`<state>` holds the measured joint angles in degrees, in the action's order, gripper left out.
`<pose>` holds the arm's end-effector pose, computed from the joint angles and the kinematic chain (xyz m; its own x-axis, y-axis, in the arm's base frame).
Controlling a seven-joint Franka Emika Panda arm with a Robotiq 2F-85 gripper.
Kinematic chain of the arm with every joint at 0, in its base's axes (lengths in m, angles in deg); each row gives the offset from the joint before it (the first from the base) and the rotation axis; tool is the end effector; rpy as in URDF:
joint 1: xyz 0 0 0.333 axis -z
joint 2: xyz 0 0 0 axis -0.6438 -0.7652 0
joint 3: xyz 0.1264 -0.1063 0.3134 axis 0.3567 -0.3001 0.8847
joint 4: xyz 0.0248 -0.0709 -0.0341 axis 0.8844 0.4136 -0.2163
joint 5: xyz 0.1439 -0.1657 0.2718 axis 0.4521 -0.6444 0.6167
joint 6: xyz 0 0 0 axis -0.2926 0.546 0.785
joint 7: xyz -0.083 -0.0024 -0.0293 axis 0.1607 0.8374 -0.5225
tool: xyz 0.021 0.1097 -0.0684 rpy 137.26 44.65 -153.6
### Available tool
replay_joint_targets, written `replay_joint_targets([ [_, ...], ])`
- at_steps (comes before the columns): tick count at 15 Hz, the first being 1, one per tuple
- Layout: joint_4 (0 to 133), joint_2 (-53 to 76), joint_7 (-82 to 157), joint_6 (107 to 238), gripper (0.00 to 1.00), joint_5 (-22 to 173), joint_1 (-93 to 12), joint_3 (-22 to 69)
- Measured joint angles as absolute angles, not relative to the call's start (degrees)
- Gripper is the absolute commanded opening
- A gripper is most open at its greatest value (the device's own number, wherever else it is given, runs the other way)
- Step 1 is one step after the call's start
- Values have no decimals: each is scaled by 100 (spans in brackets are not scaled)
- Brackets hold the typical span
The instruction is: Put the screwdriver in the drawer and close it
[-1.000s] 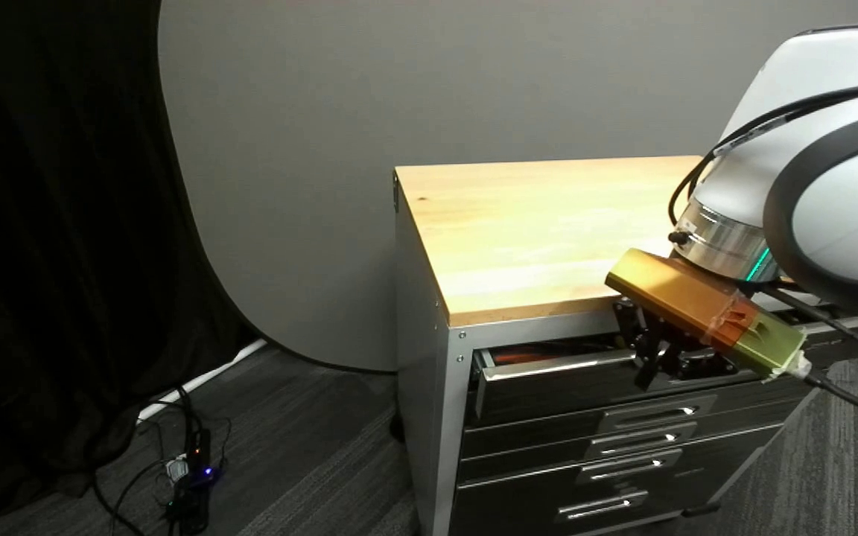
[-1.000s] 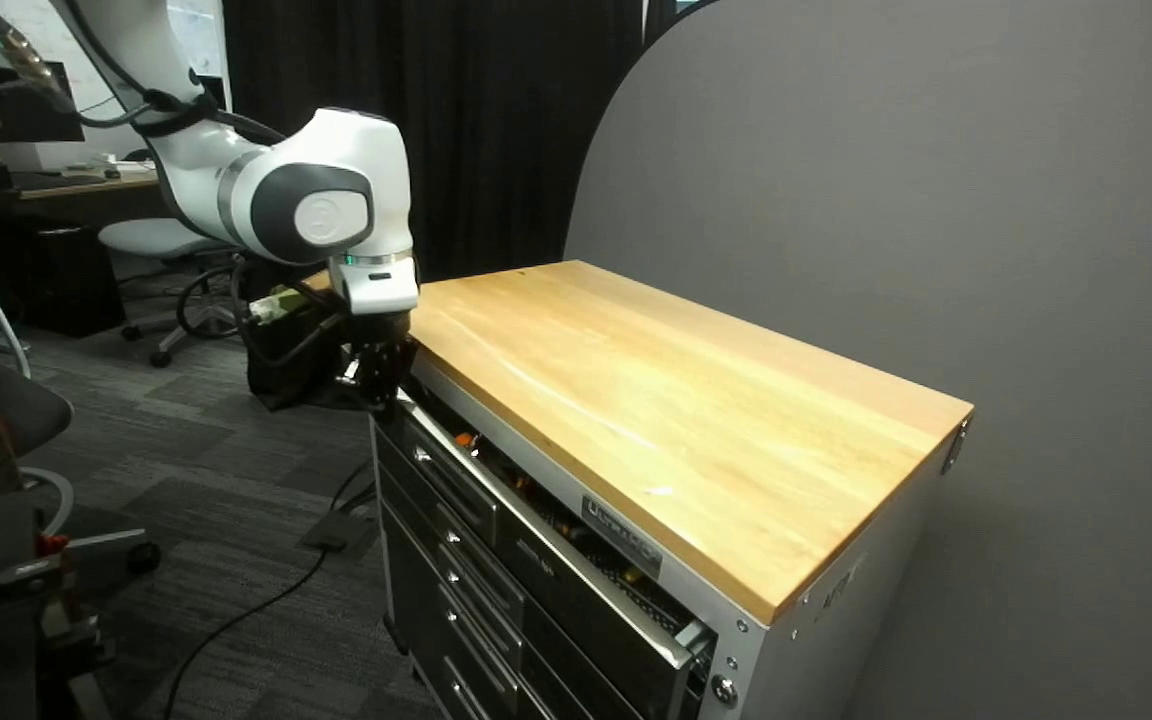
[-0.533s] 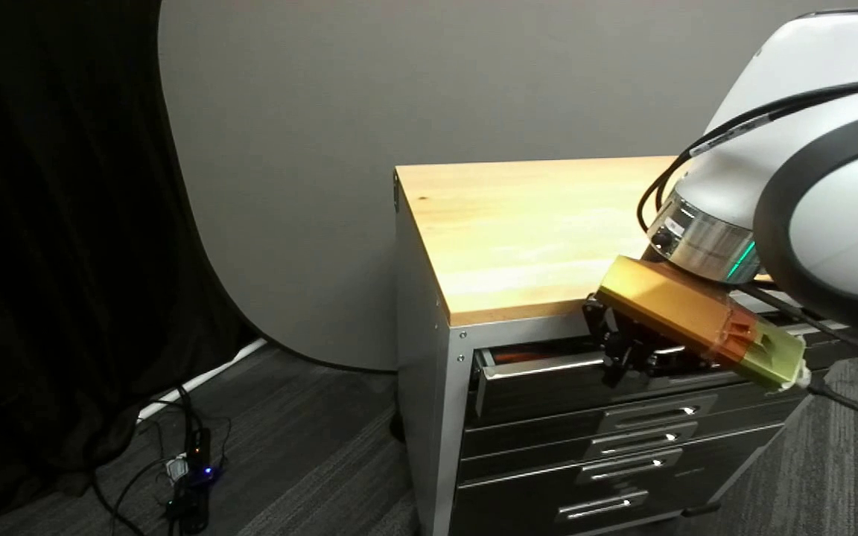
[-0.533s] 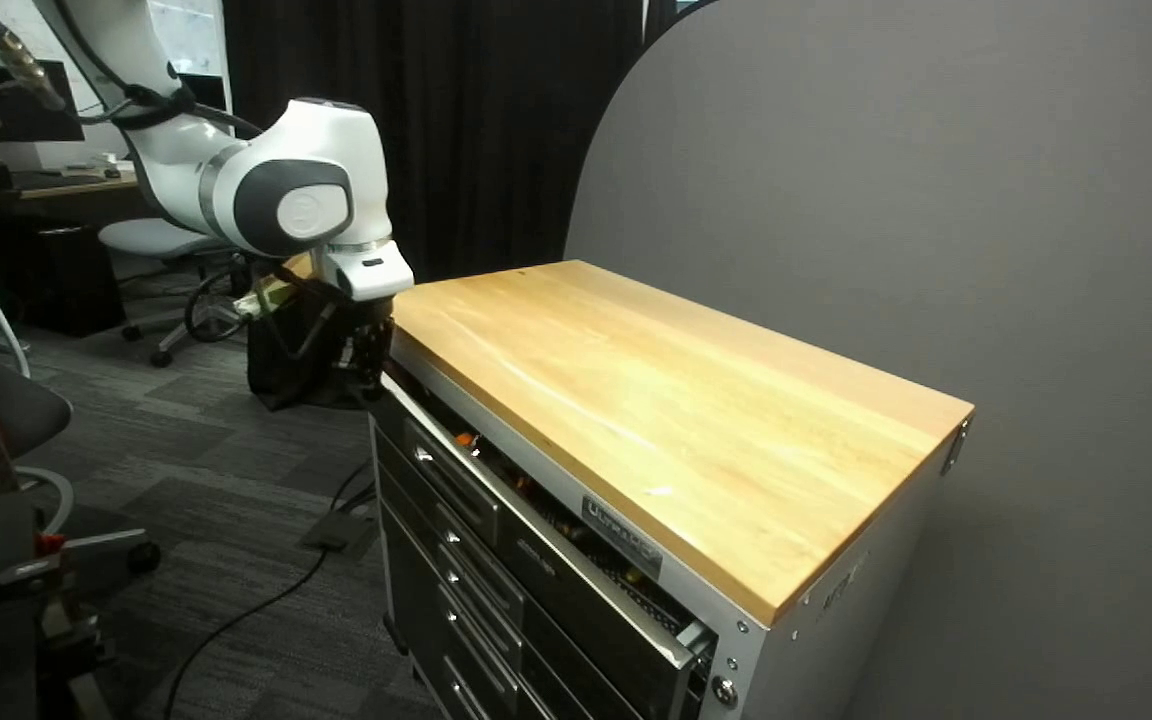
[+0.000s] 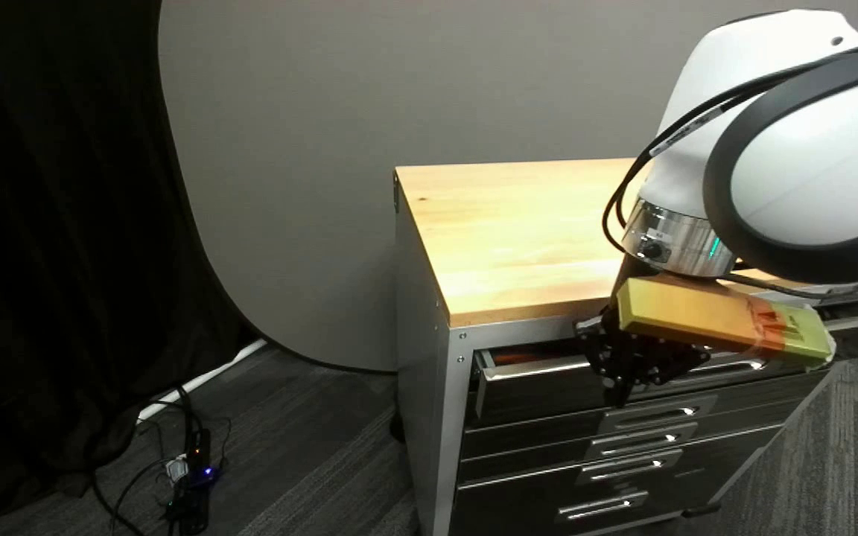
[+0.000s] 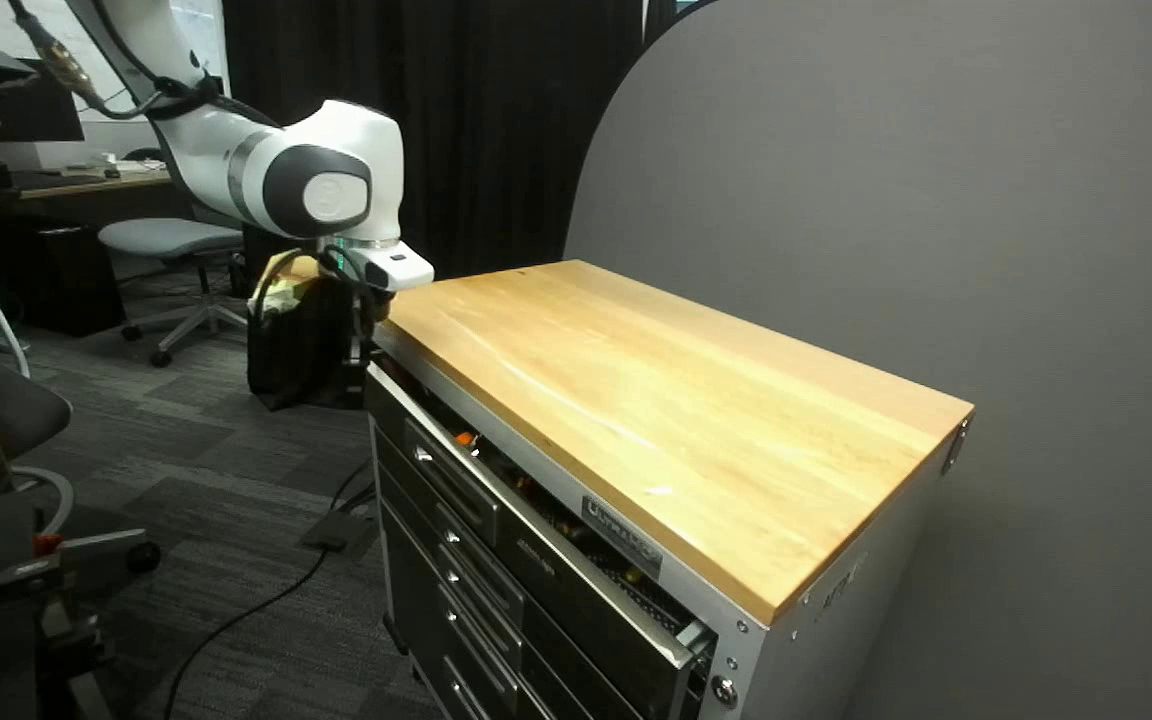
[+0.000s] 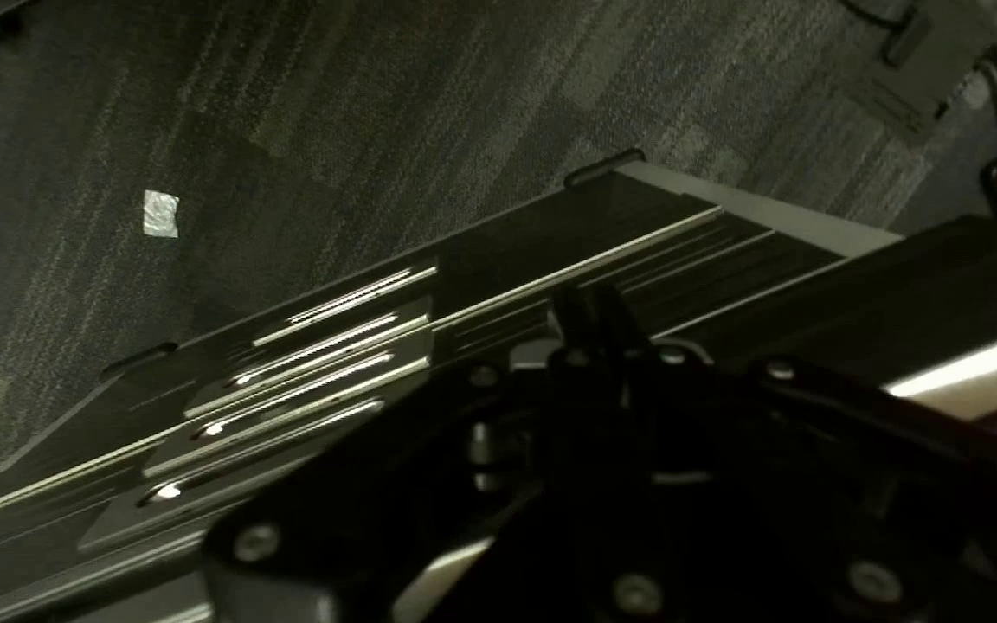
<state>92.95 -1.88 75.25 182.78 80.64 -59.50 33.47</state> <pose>0.5209 0.2437 0.2193 0.9353 -0.3414 -0.0935 -0.3438 -0.9390 -0.0108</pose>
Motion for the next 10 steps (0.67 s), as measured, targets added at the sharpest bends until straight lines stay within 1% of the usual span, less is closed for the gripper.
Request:
replay_joint_targets([
  [1,9206,-270,7299,18119,7,8021,-5954,3348],
  [3,9030,-433,6937,17881,4,7794,-5979,3334],
  [5,8879,-581,6771,17848,4,7464,-6069,3263],
  [10,8795,-736,6954,18535,5,7091,-6483,2946],
])
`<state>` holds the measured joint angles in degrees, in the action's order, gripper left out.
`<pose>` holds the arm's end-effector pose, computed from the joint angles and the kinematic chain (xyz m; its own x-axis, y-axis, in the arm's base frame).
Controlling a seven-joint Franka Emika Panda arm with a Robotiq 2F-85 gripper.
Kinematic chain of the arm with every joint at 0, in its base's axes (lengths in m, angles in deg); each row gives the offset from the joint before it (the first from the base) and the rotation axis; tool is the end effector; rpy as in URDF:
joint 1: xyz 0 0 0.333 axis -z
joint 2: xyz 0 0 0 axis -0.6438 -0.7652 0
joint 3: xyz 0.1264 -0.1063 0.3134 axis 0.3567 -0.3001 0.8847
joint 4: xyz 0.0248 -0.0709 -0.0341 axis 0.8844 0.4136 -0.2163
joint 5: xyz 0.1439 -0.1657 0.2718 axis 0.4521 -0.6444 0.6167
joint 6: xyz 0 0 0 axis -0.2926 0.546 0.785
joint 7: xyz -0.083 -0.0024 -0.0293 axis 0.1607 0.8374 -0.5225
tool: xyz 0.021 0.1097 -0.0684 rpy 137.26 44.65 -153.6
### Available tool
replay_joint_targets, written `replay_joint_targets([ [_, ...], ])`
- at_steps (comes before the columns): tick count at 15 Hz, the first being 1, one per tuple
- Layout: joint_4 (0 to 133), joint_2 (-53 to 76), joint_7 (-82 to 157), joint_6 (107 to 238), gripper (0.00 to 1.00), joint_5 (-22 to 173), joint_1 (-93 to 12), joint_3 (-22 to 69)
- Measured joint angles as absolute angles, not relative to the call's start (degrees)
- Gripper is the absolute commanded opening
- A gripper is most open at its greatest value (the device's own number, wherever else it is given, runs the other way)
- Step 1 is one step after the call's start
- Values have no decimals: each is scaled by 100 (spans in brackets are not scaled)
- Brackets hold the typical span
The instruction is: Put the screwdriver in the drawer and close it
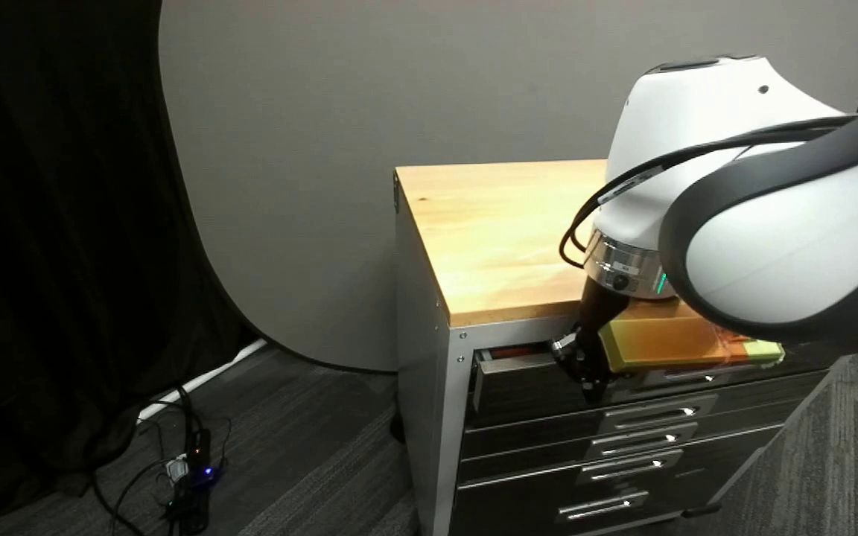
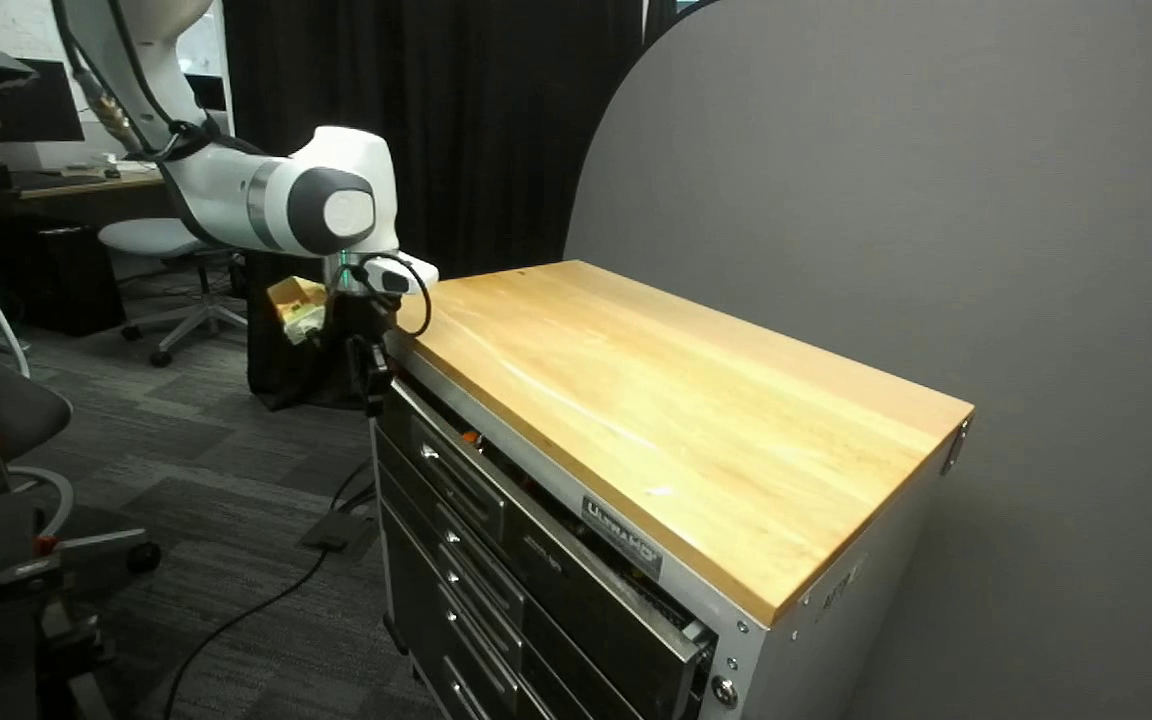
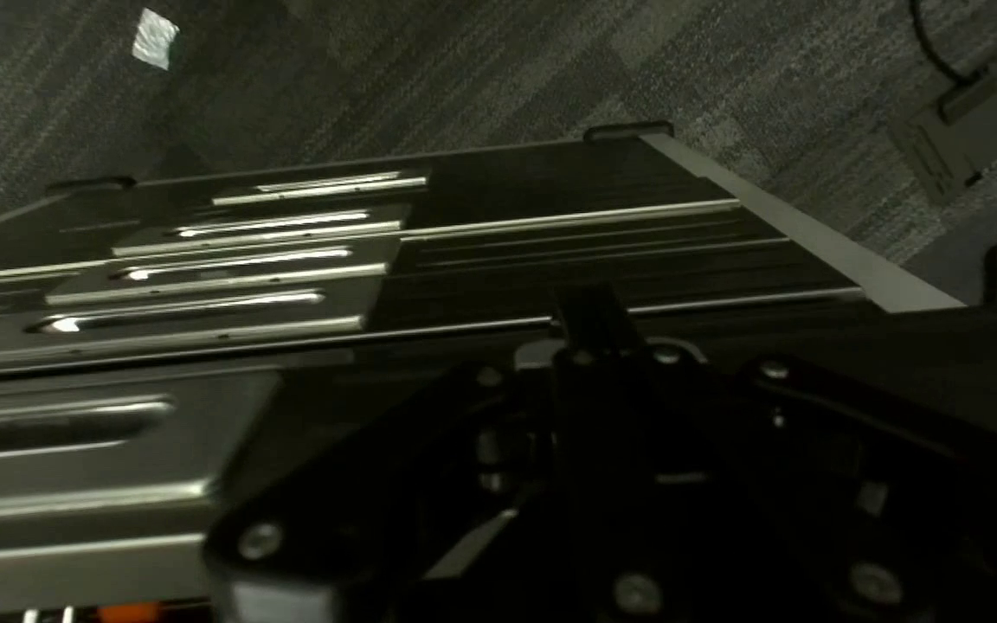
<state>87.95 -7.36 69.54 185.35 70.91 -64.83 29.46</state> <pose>0.5387 0.2688 0.1941 0.9970 -0.0776 0.0080 -0.0779 -0.9954 0.0549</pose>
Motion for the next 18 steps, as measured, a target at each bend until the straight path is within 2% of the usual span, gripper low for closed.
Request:
replay_joint_targets([
  [6,8927,-827,7670,19842,5,7095,-6803,2661],
  [7,8974,-825,7713,19945,30,7095,-6888,2581],
  [8,8989,-820,7716,19947,32,7089,-6972,2499],
  [10,8957,-759,7510,19551,45,7074,-7001,2457],
  [16,8833,170,6153,16946,92,7074,-6568,2646],
  [17,8761,370,5985,16497,98,7069,-6505,2673],
  [18,8661,555,5842,16060,100,7059,-6425,2730],
])
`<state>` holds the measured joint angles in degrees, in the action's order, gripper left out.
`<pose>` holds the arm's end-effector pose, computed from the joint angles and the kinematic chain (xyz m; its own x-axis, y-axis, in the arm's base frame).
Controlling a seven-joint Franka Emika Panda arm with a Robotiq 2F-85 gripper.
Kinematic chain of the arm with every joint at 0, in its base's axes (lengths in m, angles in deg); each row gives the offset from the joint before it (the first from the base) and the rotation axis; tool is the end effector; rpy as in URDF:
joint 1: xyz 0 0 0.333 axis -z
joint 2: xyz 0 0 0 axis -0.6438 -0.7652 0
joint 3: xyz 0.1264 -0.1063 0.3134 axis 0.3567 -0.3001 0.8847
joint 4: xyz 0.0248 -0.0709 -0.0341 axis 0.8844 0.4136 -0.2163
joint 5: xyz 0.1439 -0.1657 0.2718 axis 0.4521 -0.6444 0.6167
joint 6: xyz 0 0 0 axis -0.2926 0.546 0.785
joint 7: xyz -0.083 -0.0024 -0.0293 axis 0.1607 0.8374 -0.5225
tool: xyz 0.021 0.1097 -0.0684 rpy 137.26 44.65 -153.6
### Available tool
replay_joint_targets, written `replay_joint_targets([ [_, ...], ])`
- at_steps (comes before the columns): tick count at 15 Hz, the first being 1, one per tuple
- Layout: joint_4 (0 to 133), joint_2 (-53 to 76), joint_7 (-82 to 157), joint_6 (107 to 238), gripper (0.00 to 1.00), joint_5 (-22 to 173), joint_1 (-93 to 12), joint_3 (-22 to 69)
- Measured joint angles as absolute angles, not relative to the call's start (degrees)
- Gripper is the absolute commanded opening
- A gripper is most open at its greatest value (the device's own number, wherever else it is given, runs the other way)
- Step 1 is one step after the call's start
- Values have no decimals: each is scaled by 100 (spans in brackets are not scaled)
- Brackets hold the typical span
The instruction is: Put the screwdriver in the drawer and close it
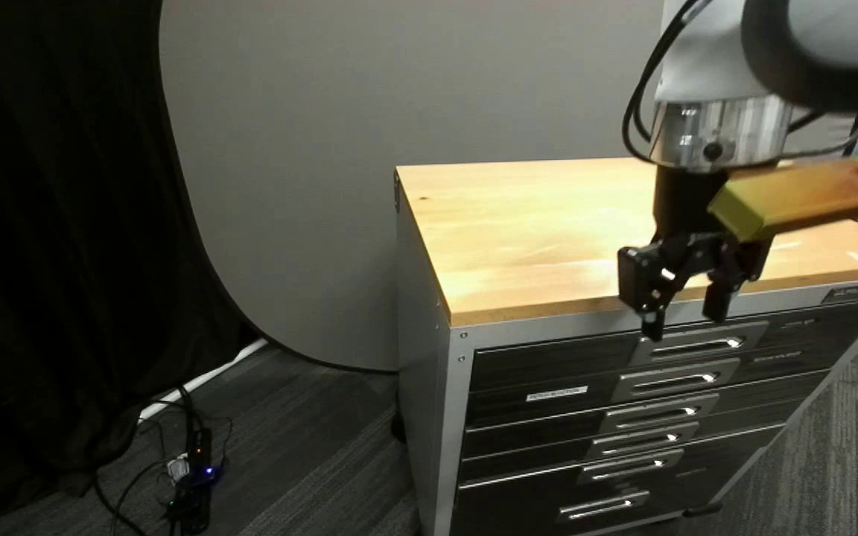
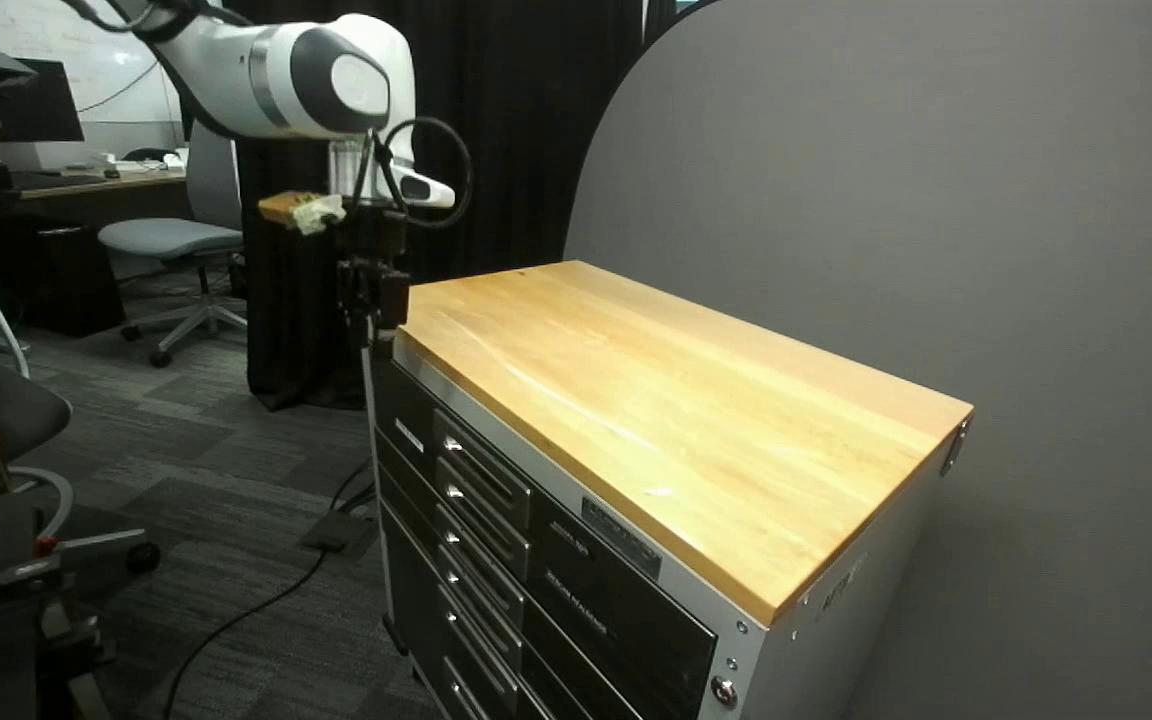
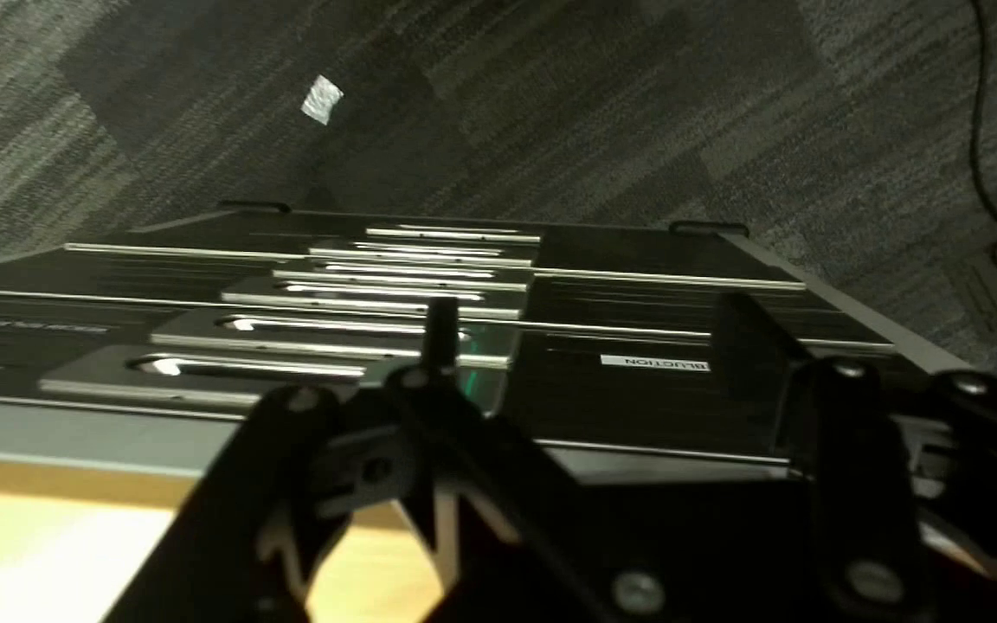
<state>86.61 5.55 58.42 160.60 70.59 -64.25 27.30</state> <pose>0.5241 0.2224 0.3039 0.9886 0.0352 -0.1467 0.0617 -0.9817 0.1800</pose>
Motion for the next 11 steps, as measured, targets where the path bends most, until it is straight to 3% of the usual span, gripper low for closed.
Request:
replay_joint_targets([
  [8,7329,1215,5024,13783,100,7058,-5934,3292],
  [11,7117,1210,4999,13516,100,7062,-5901,3345],
])
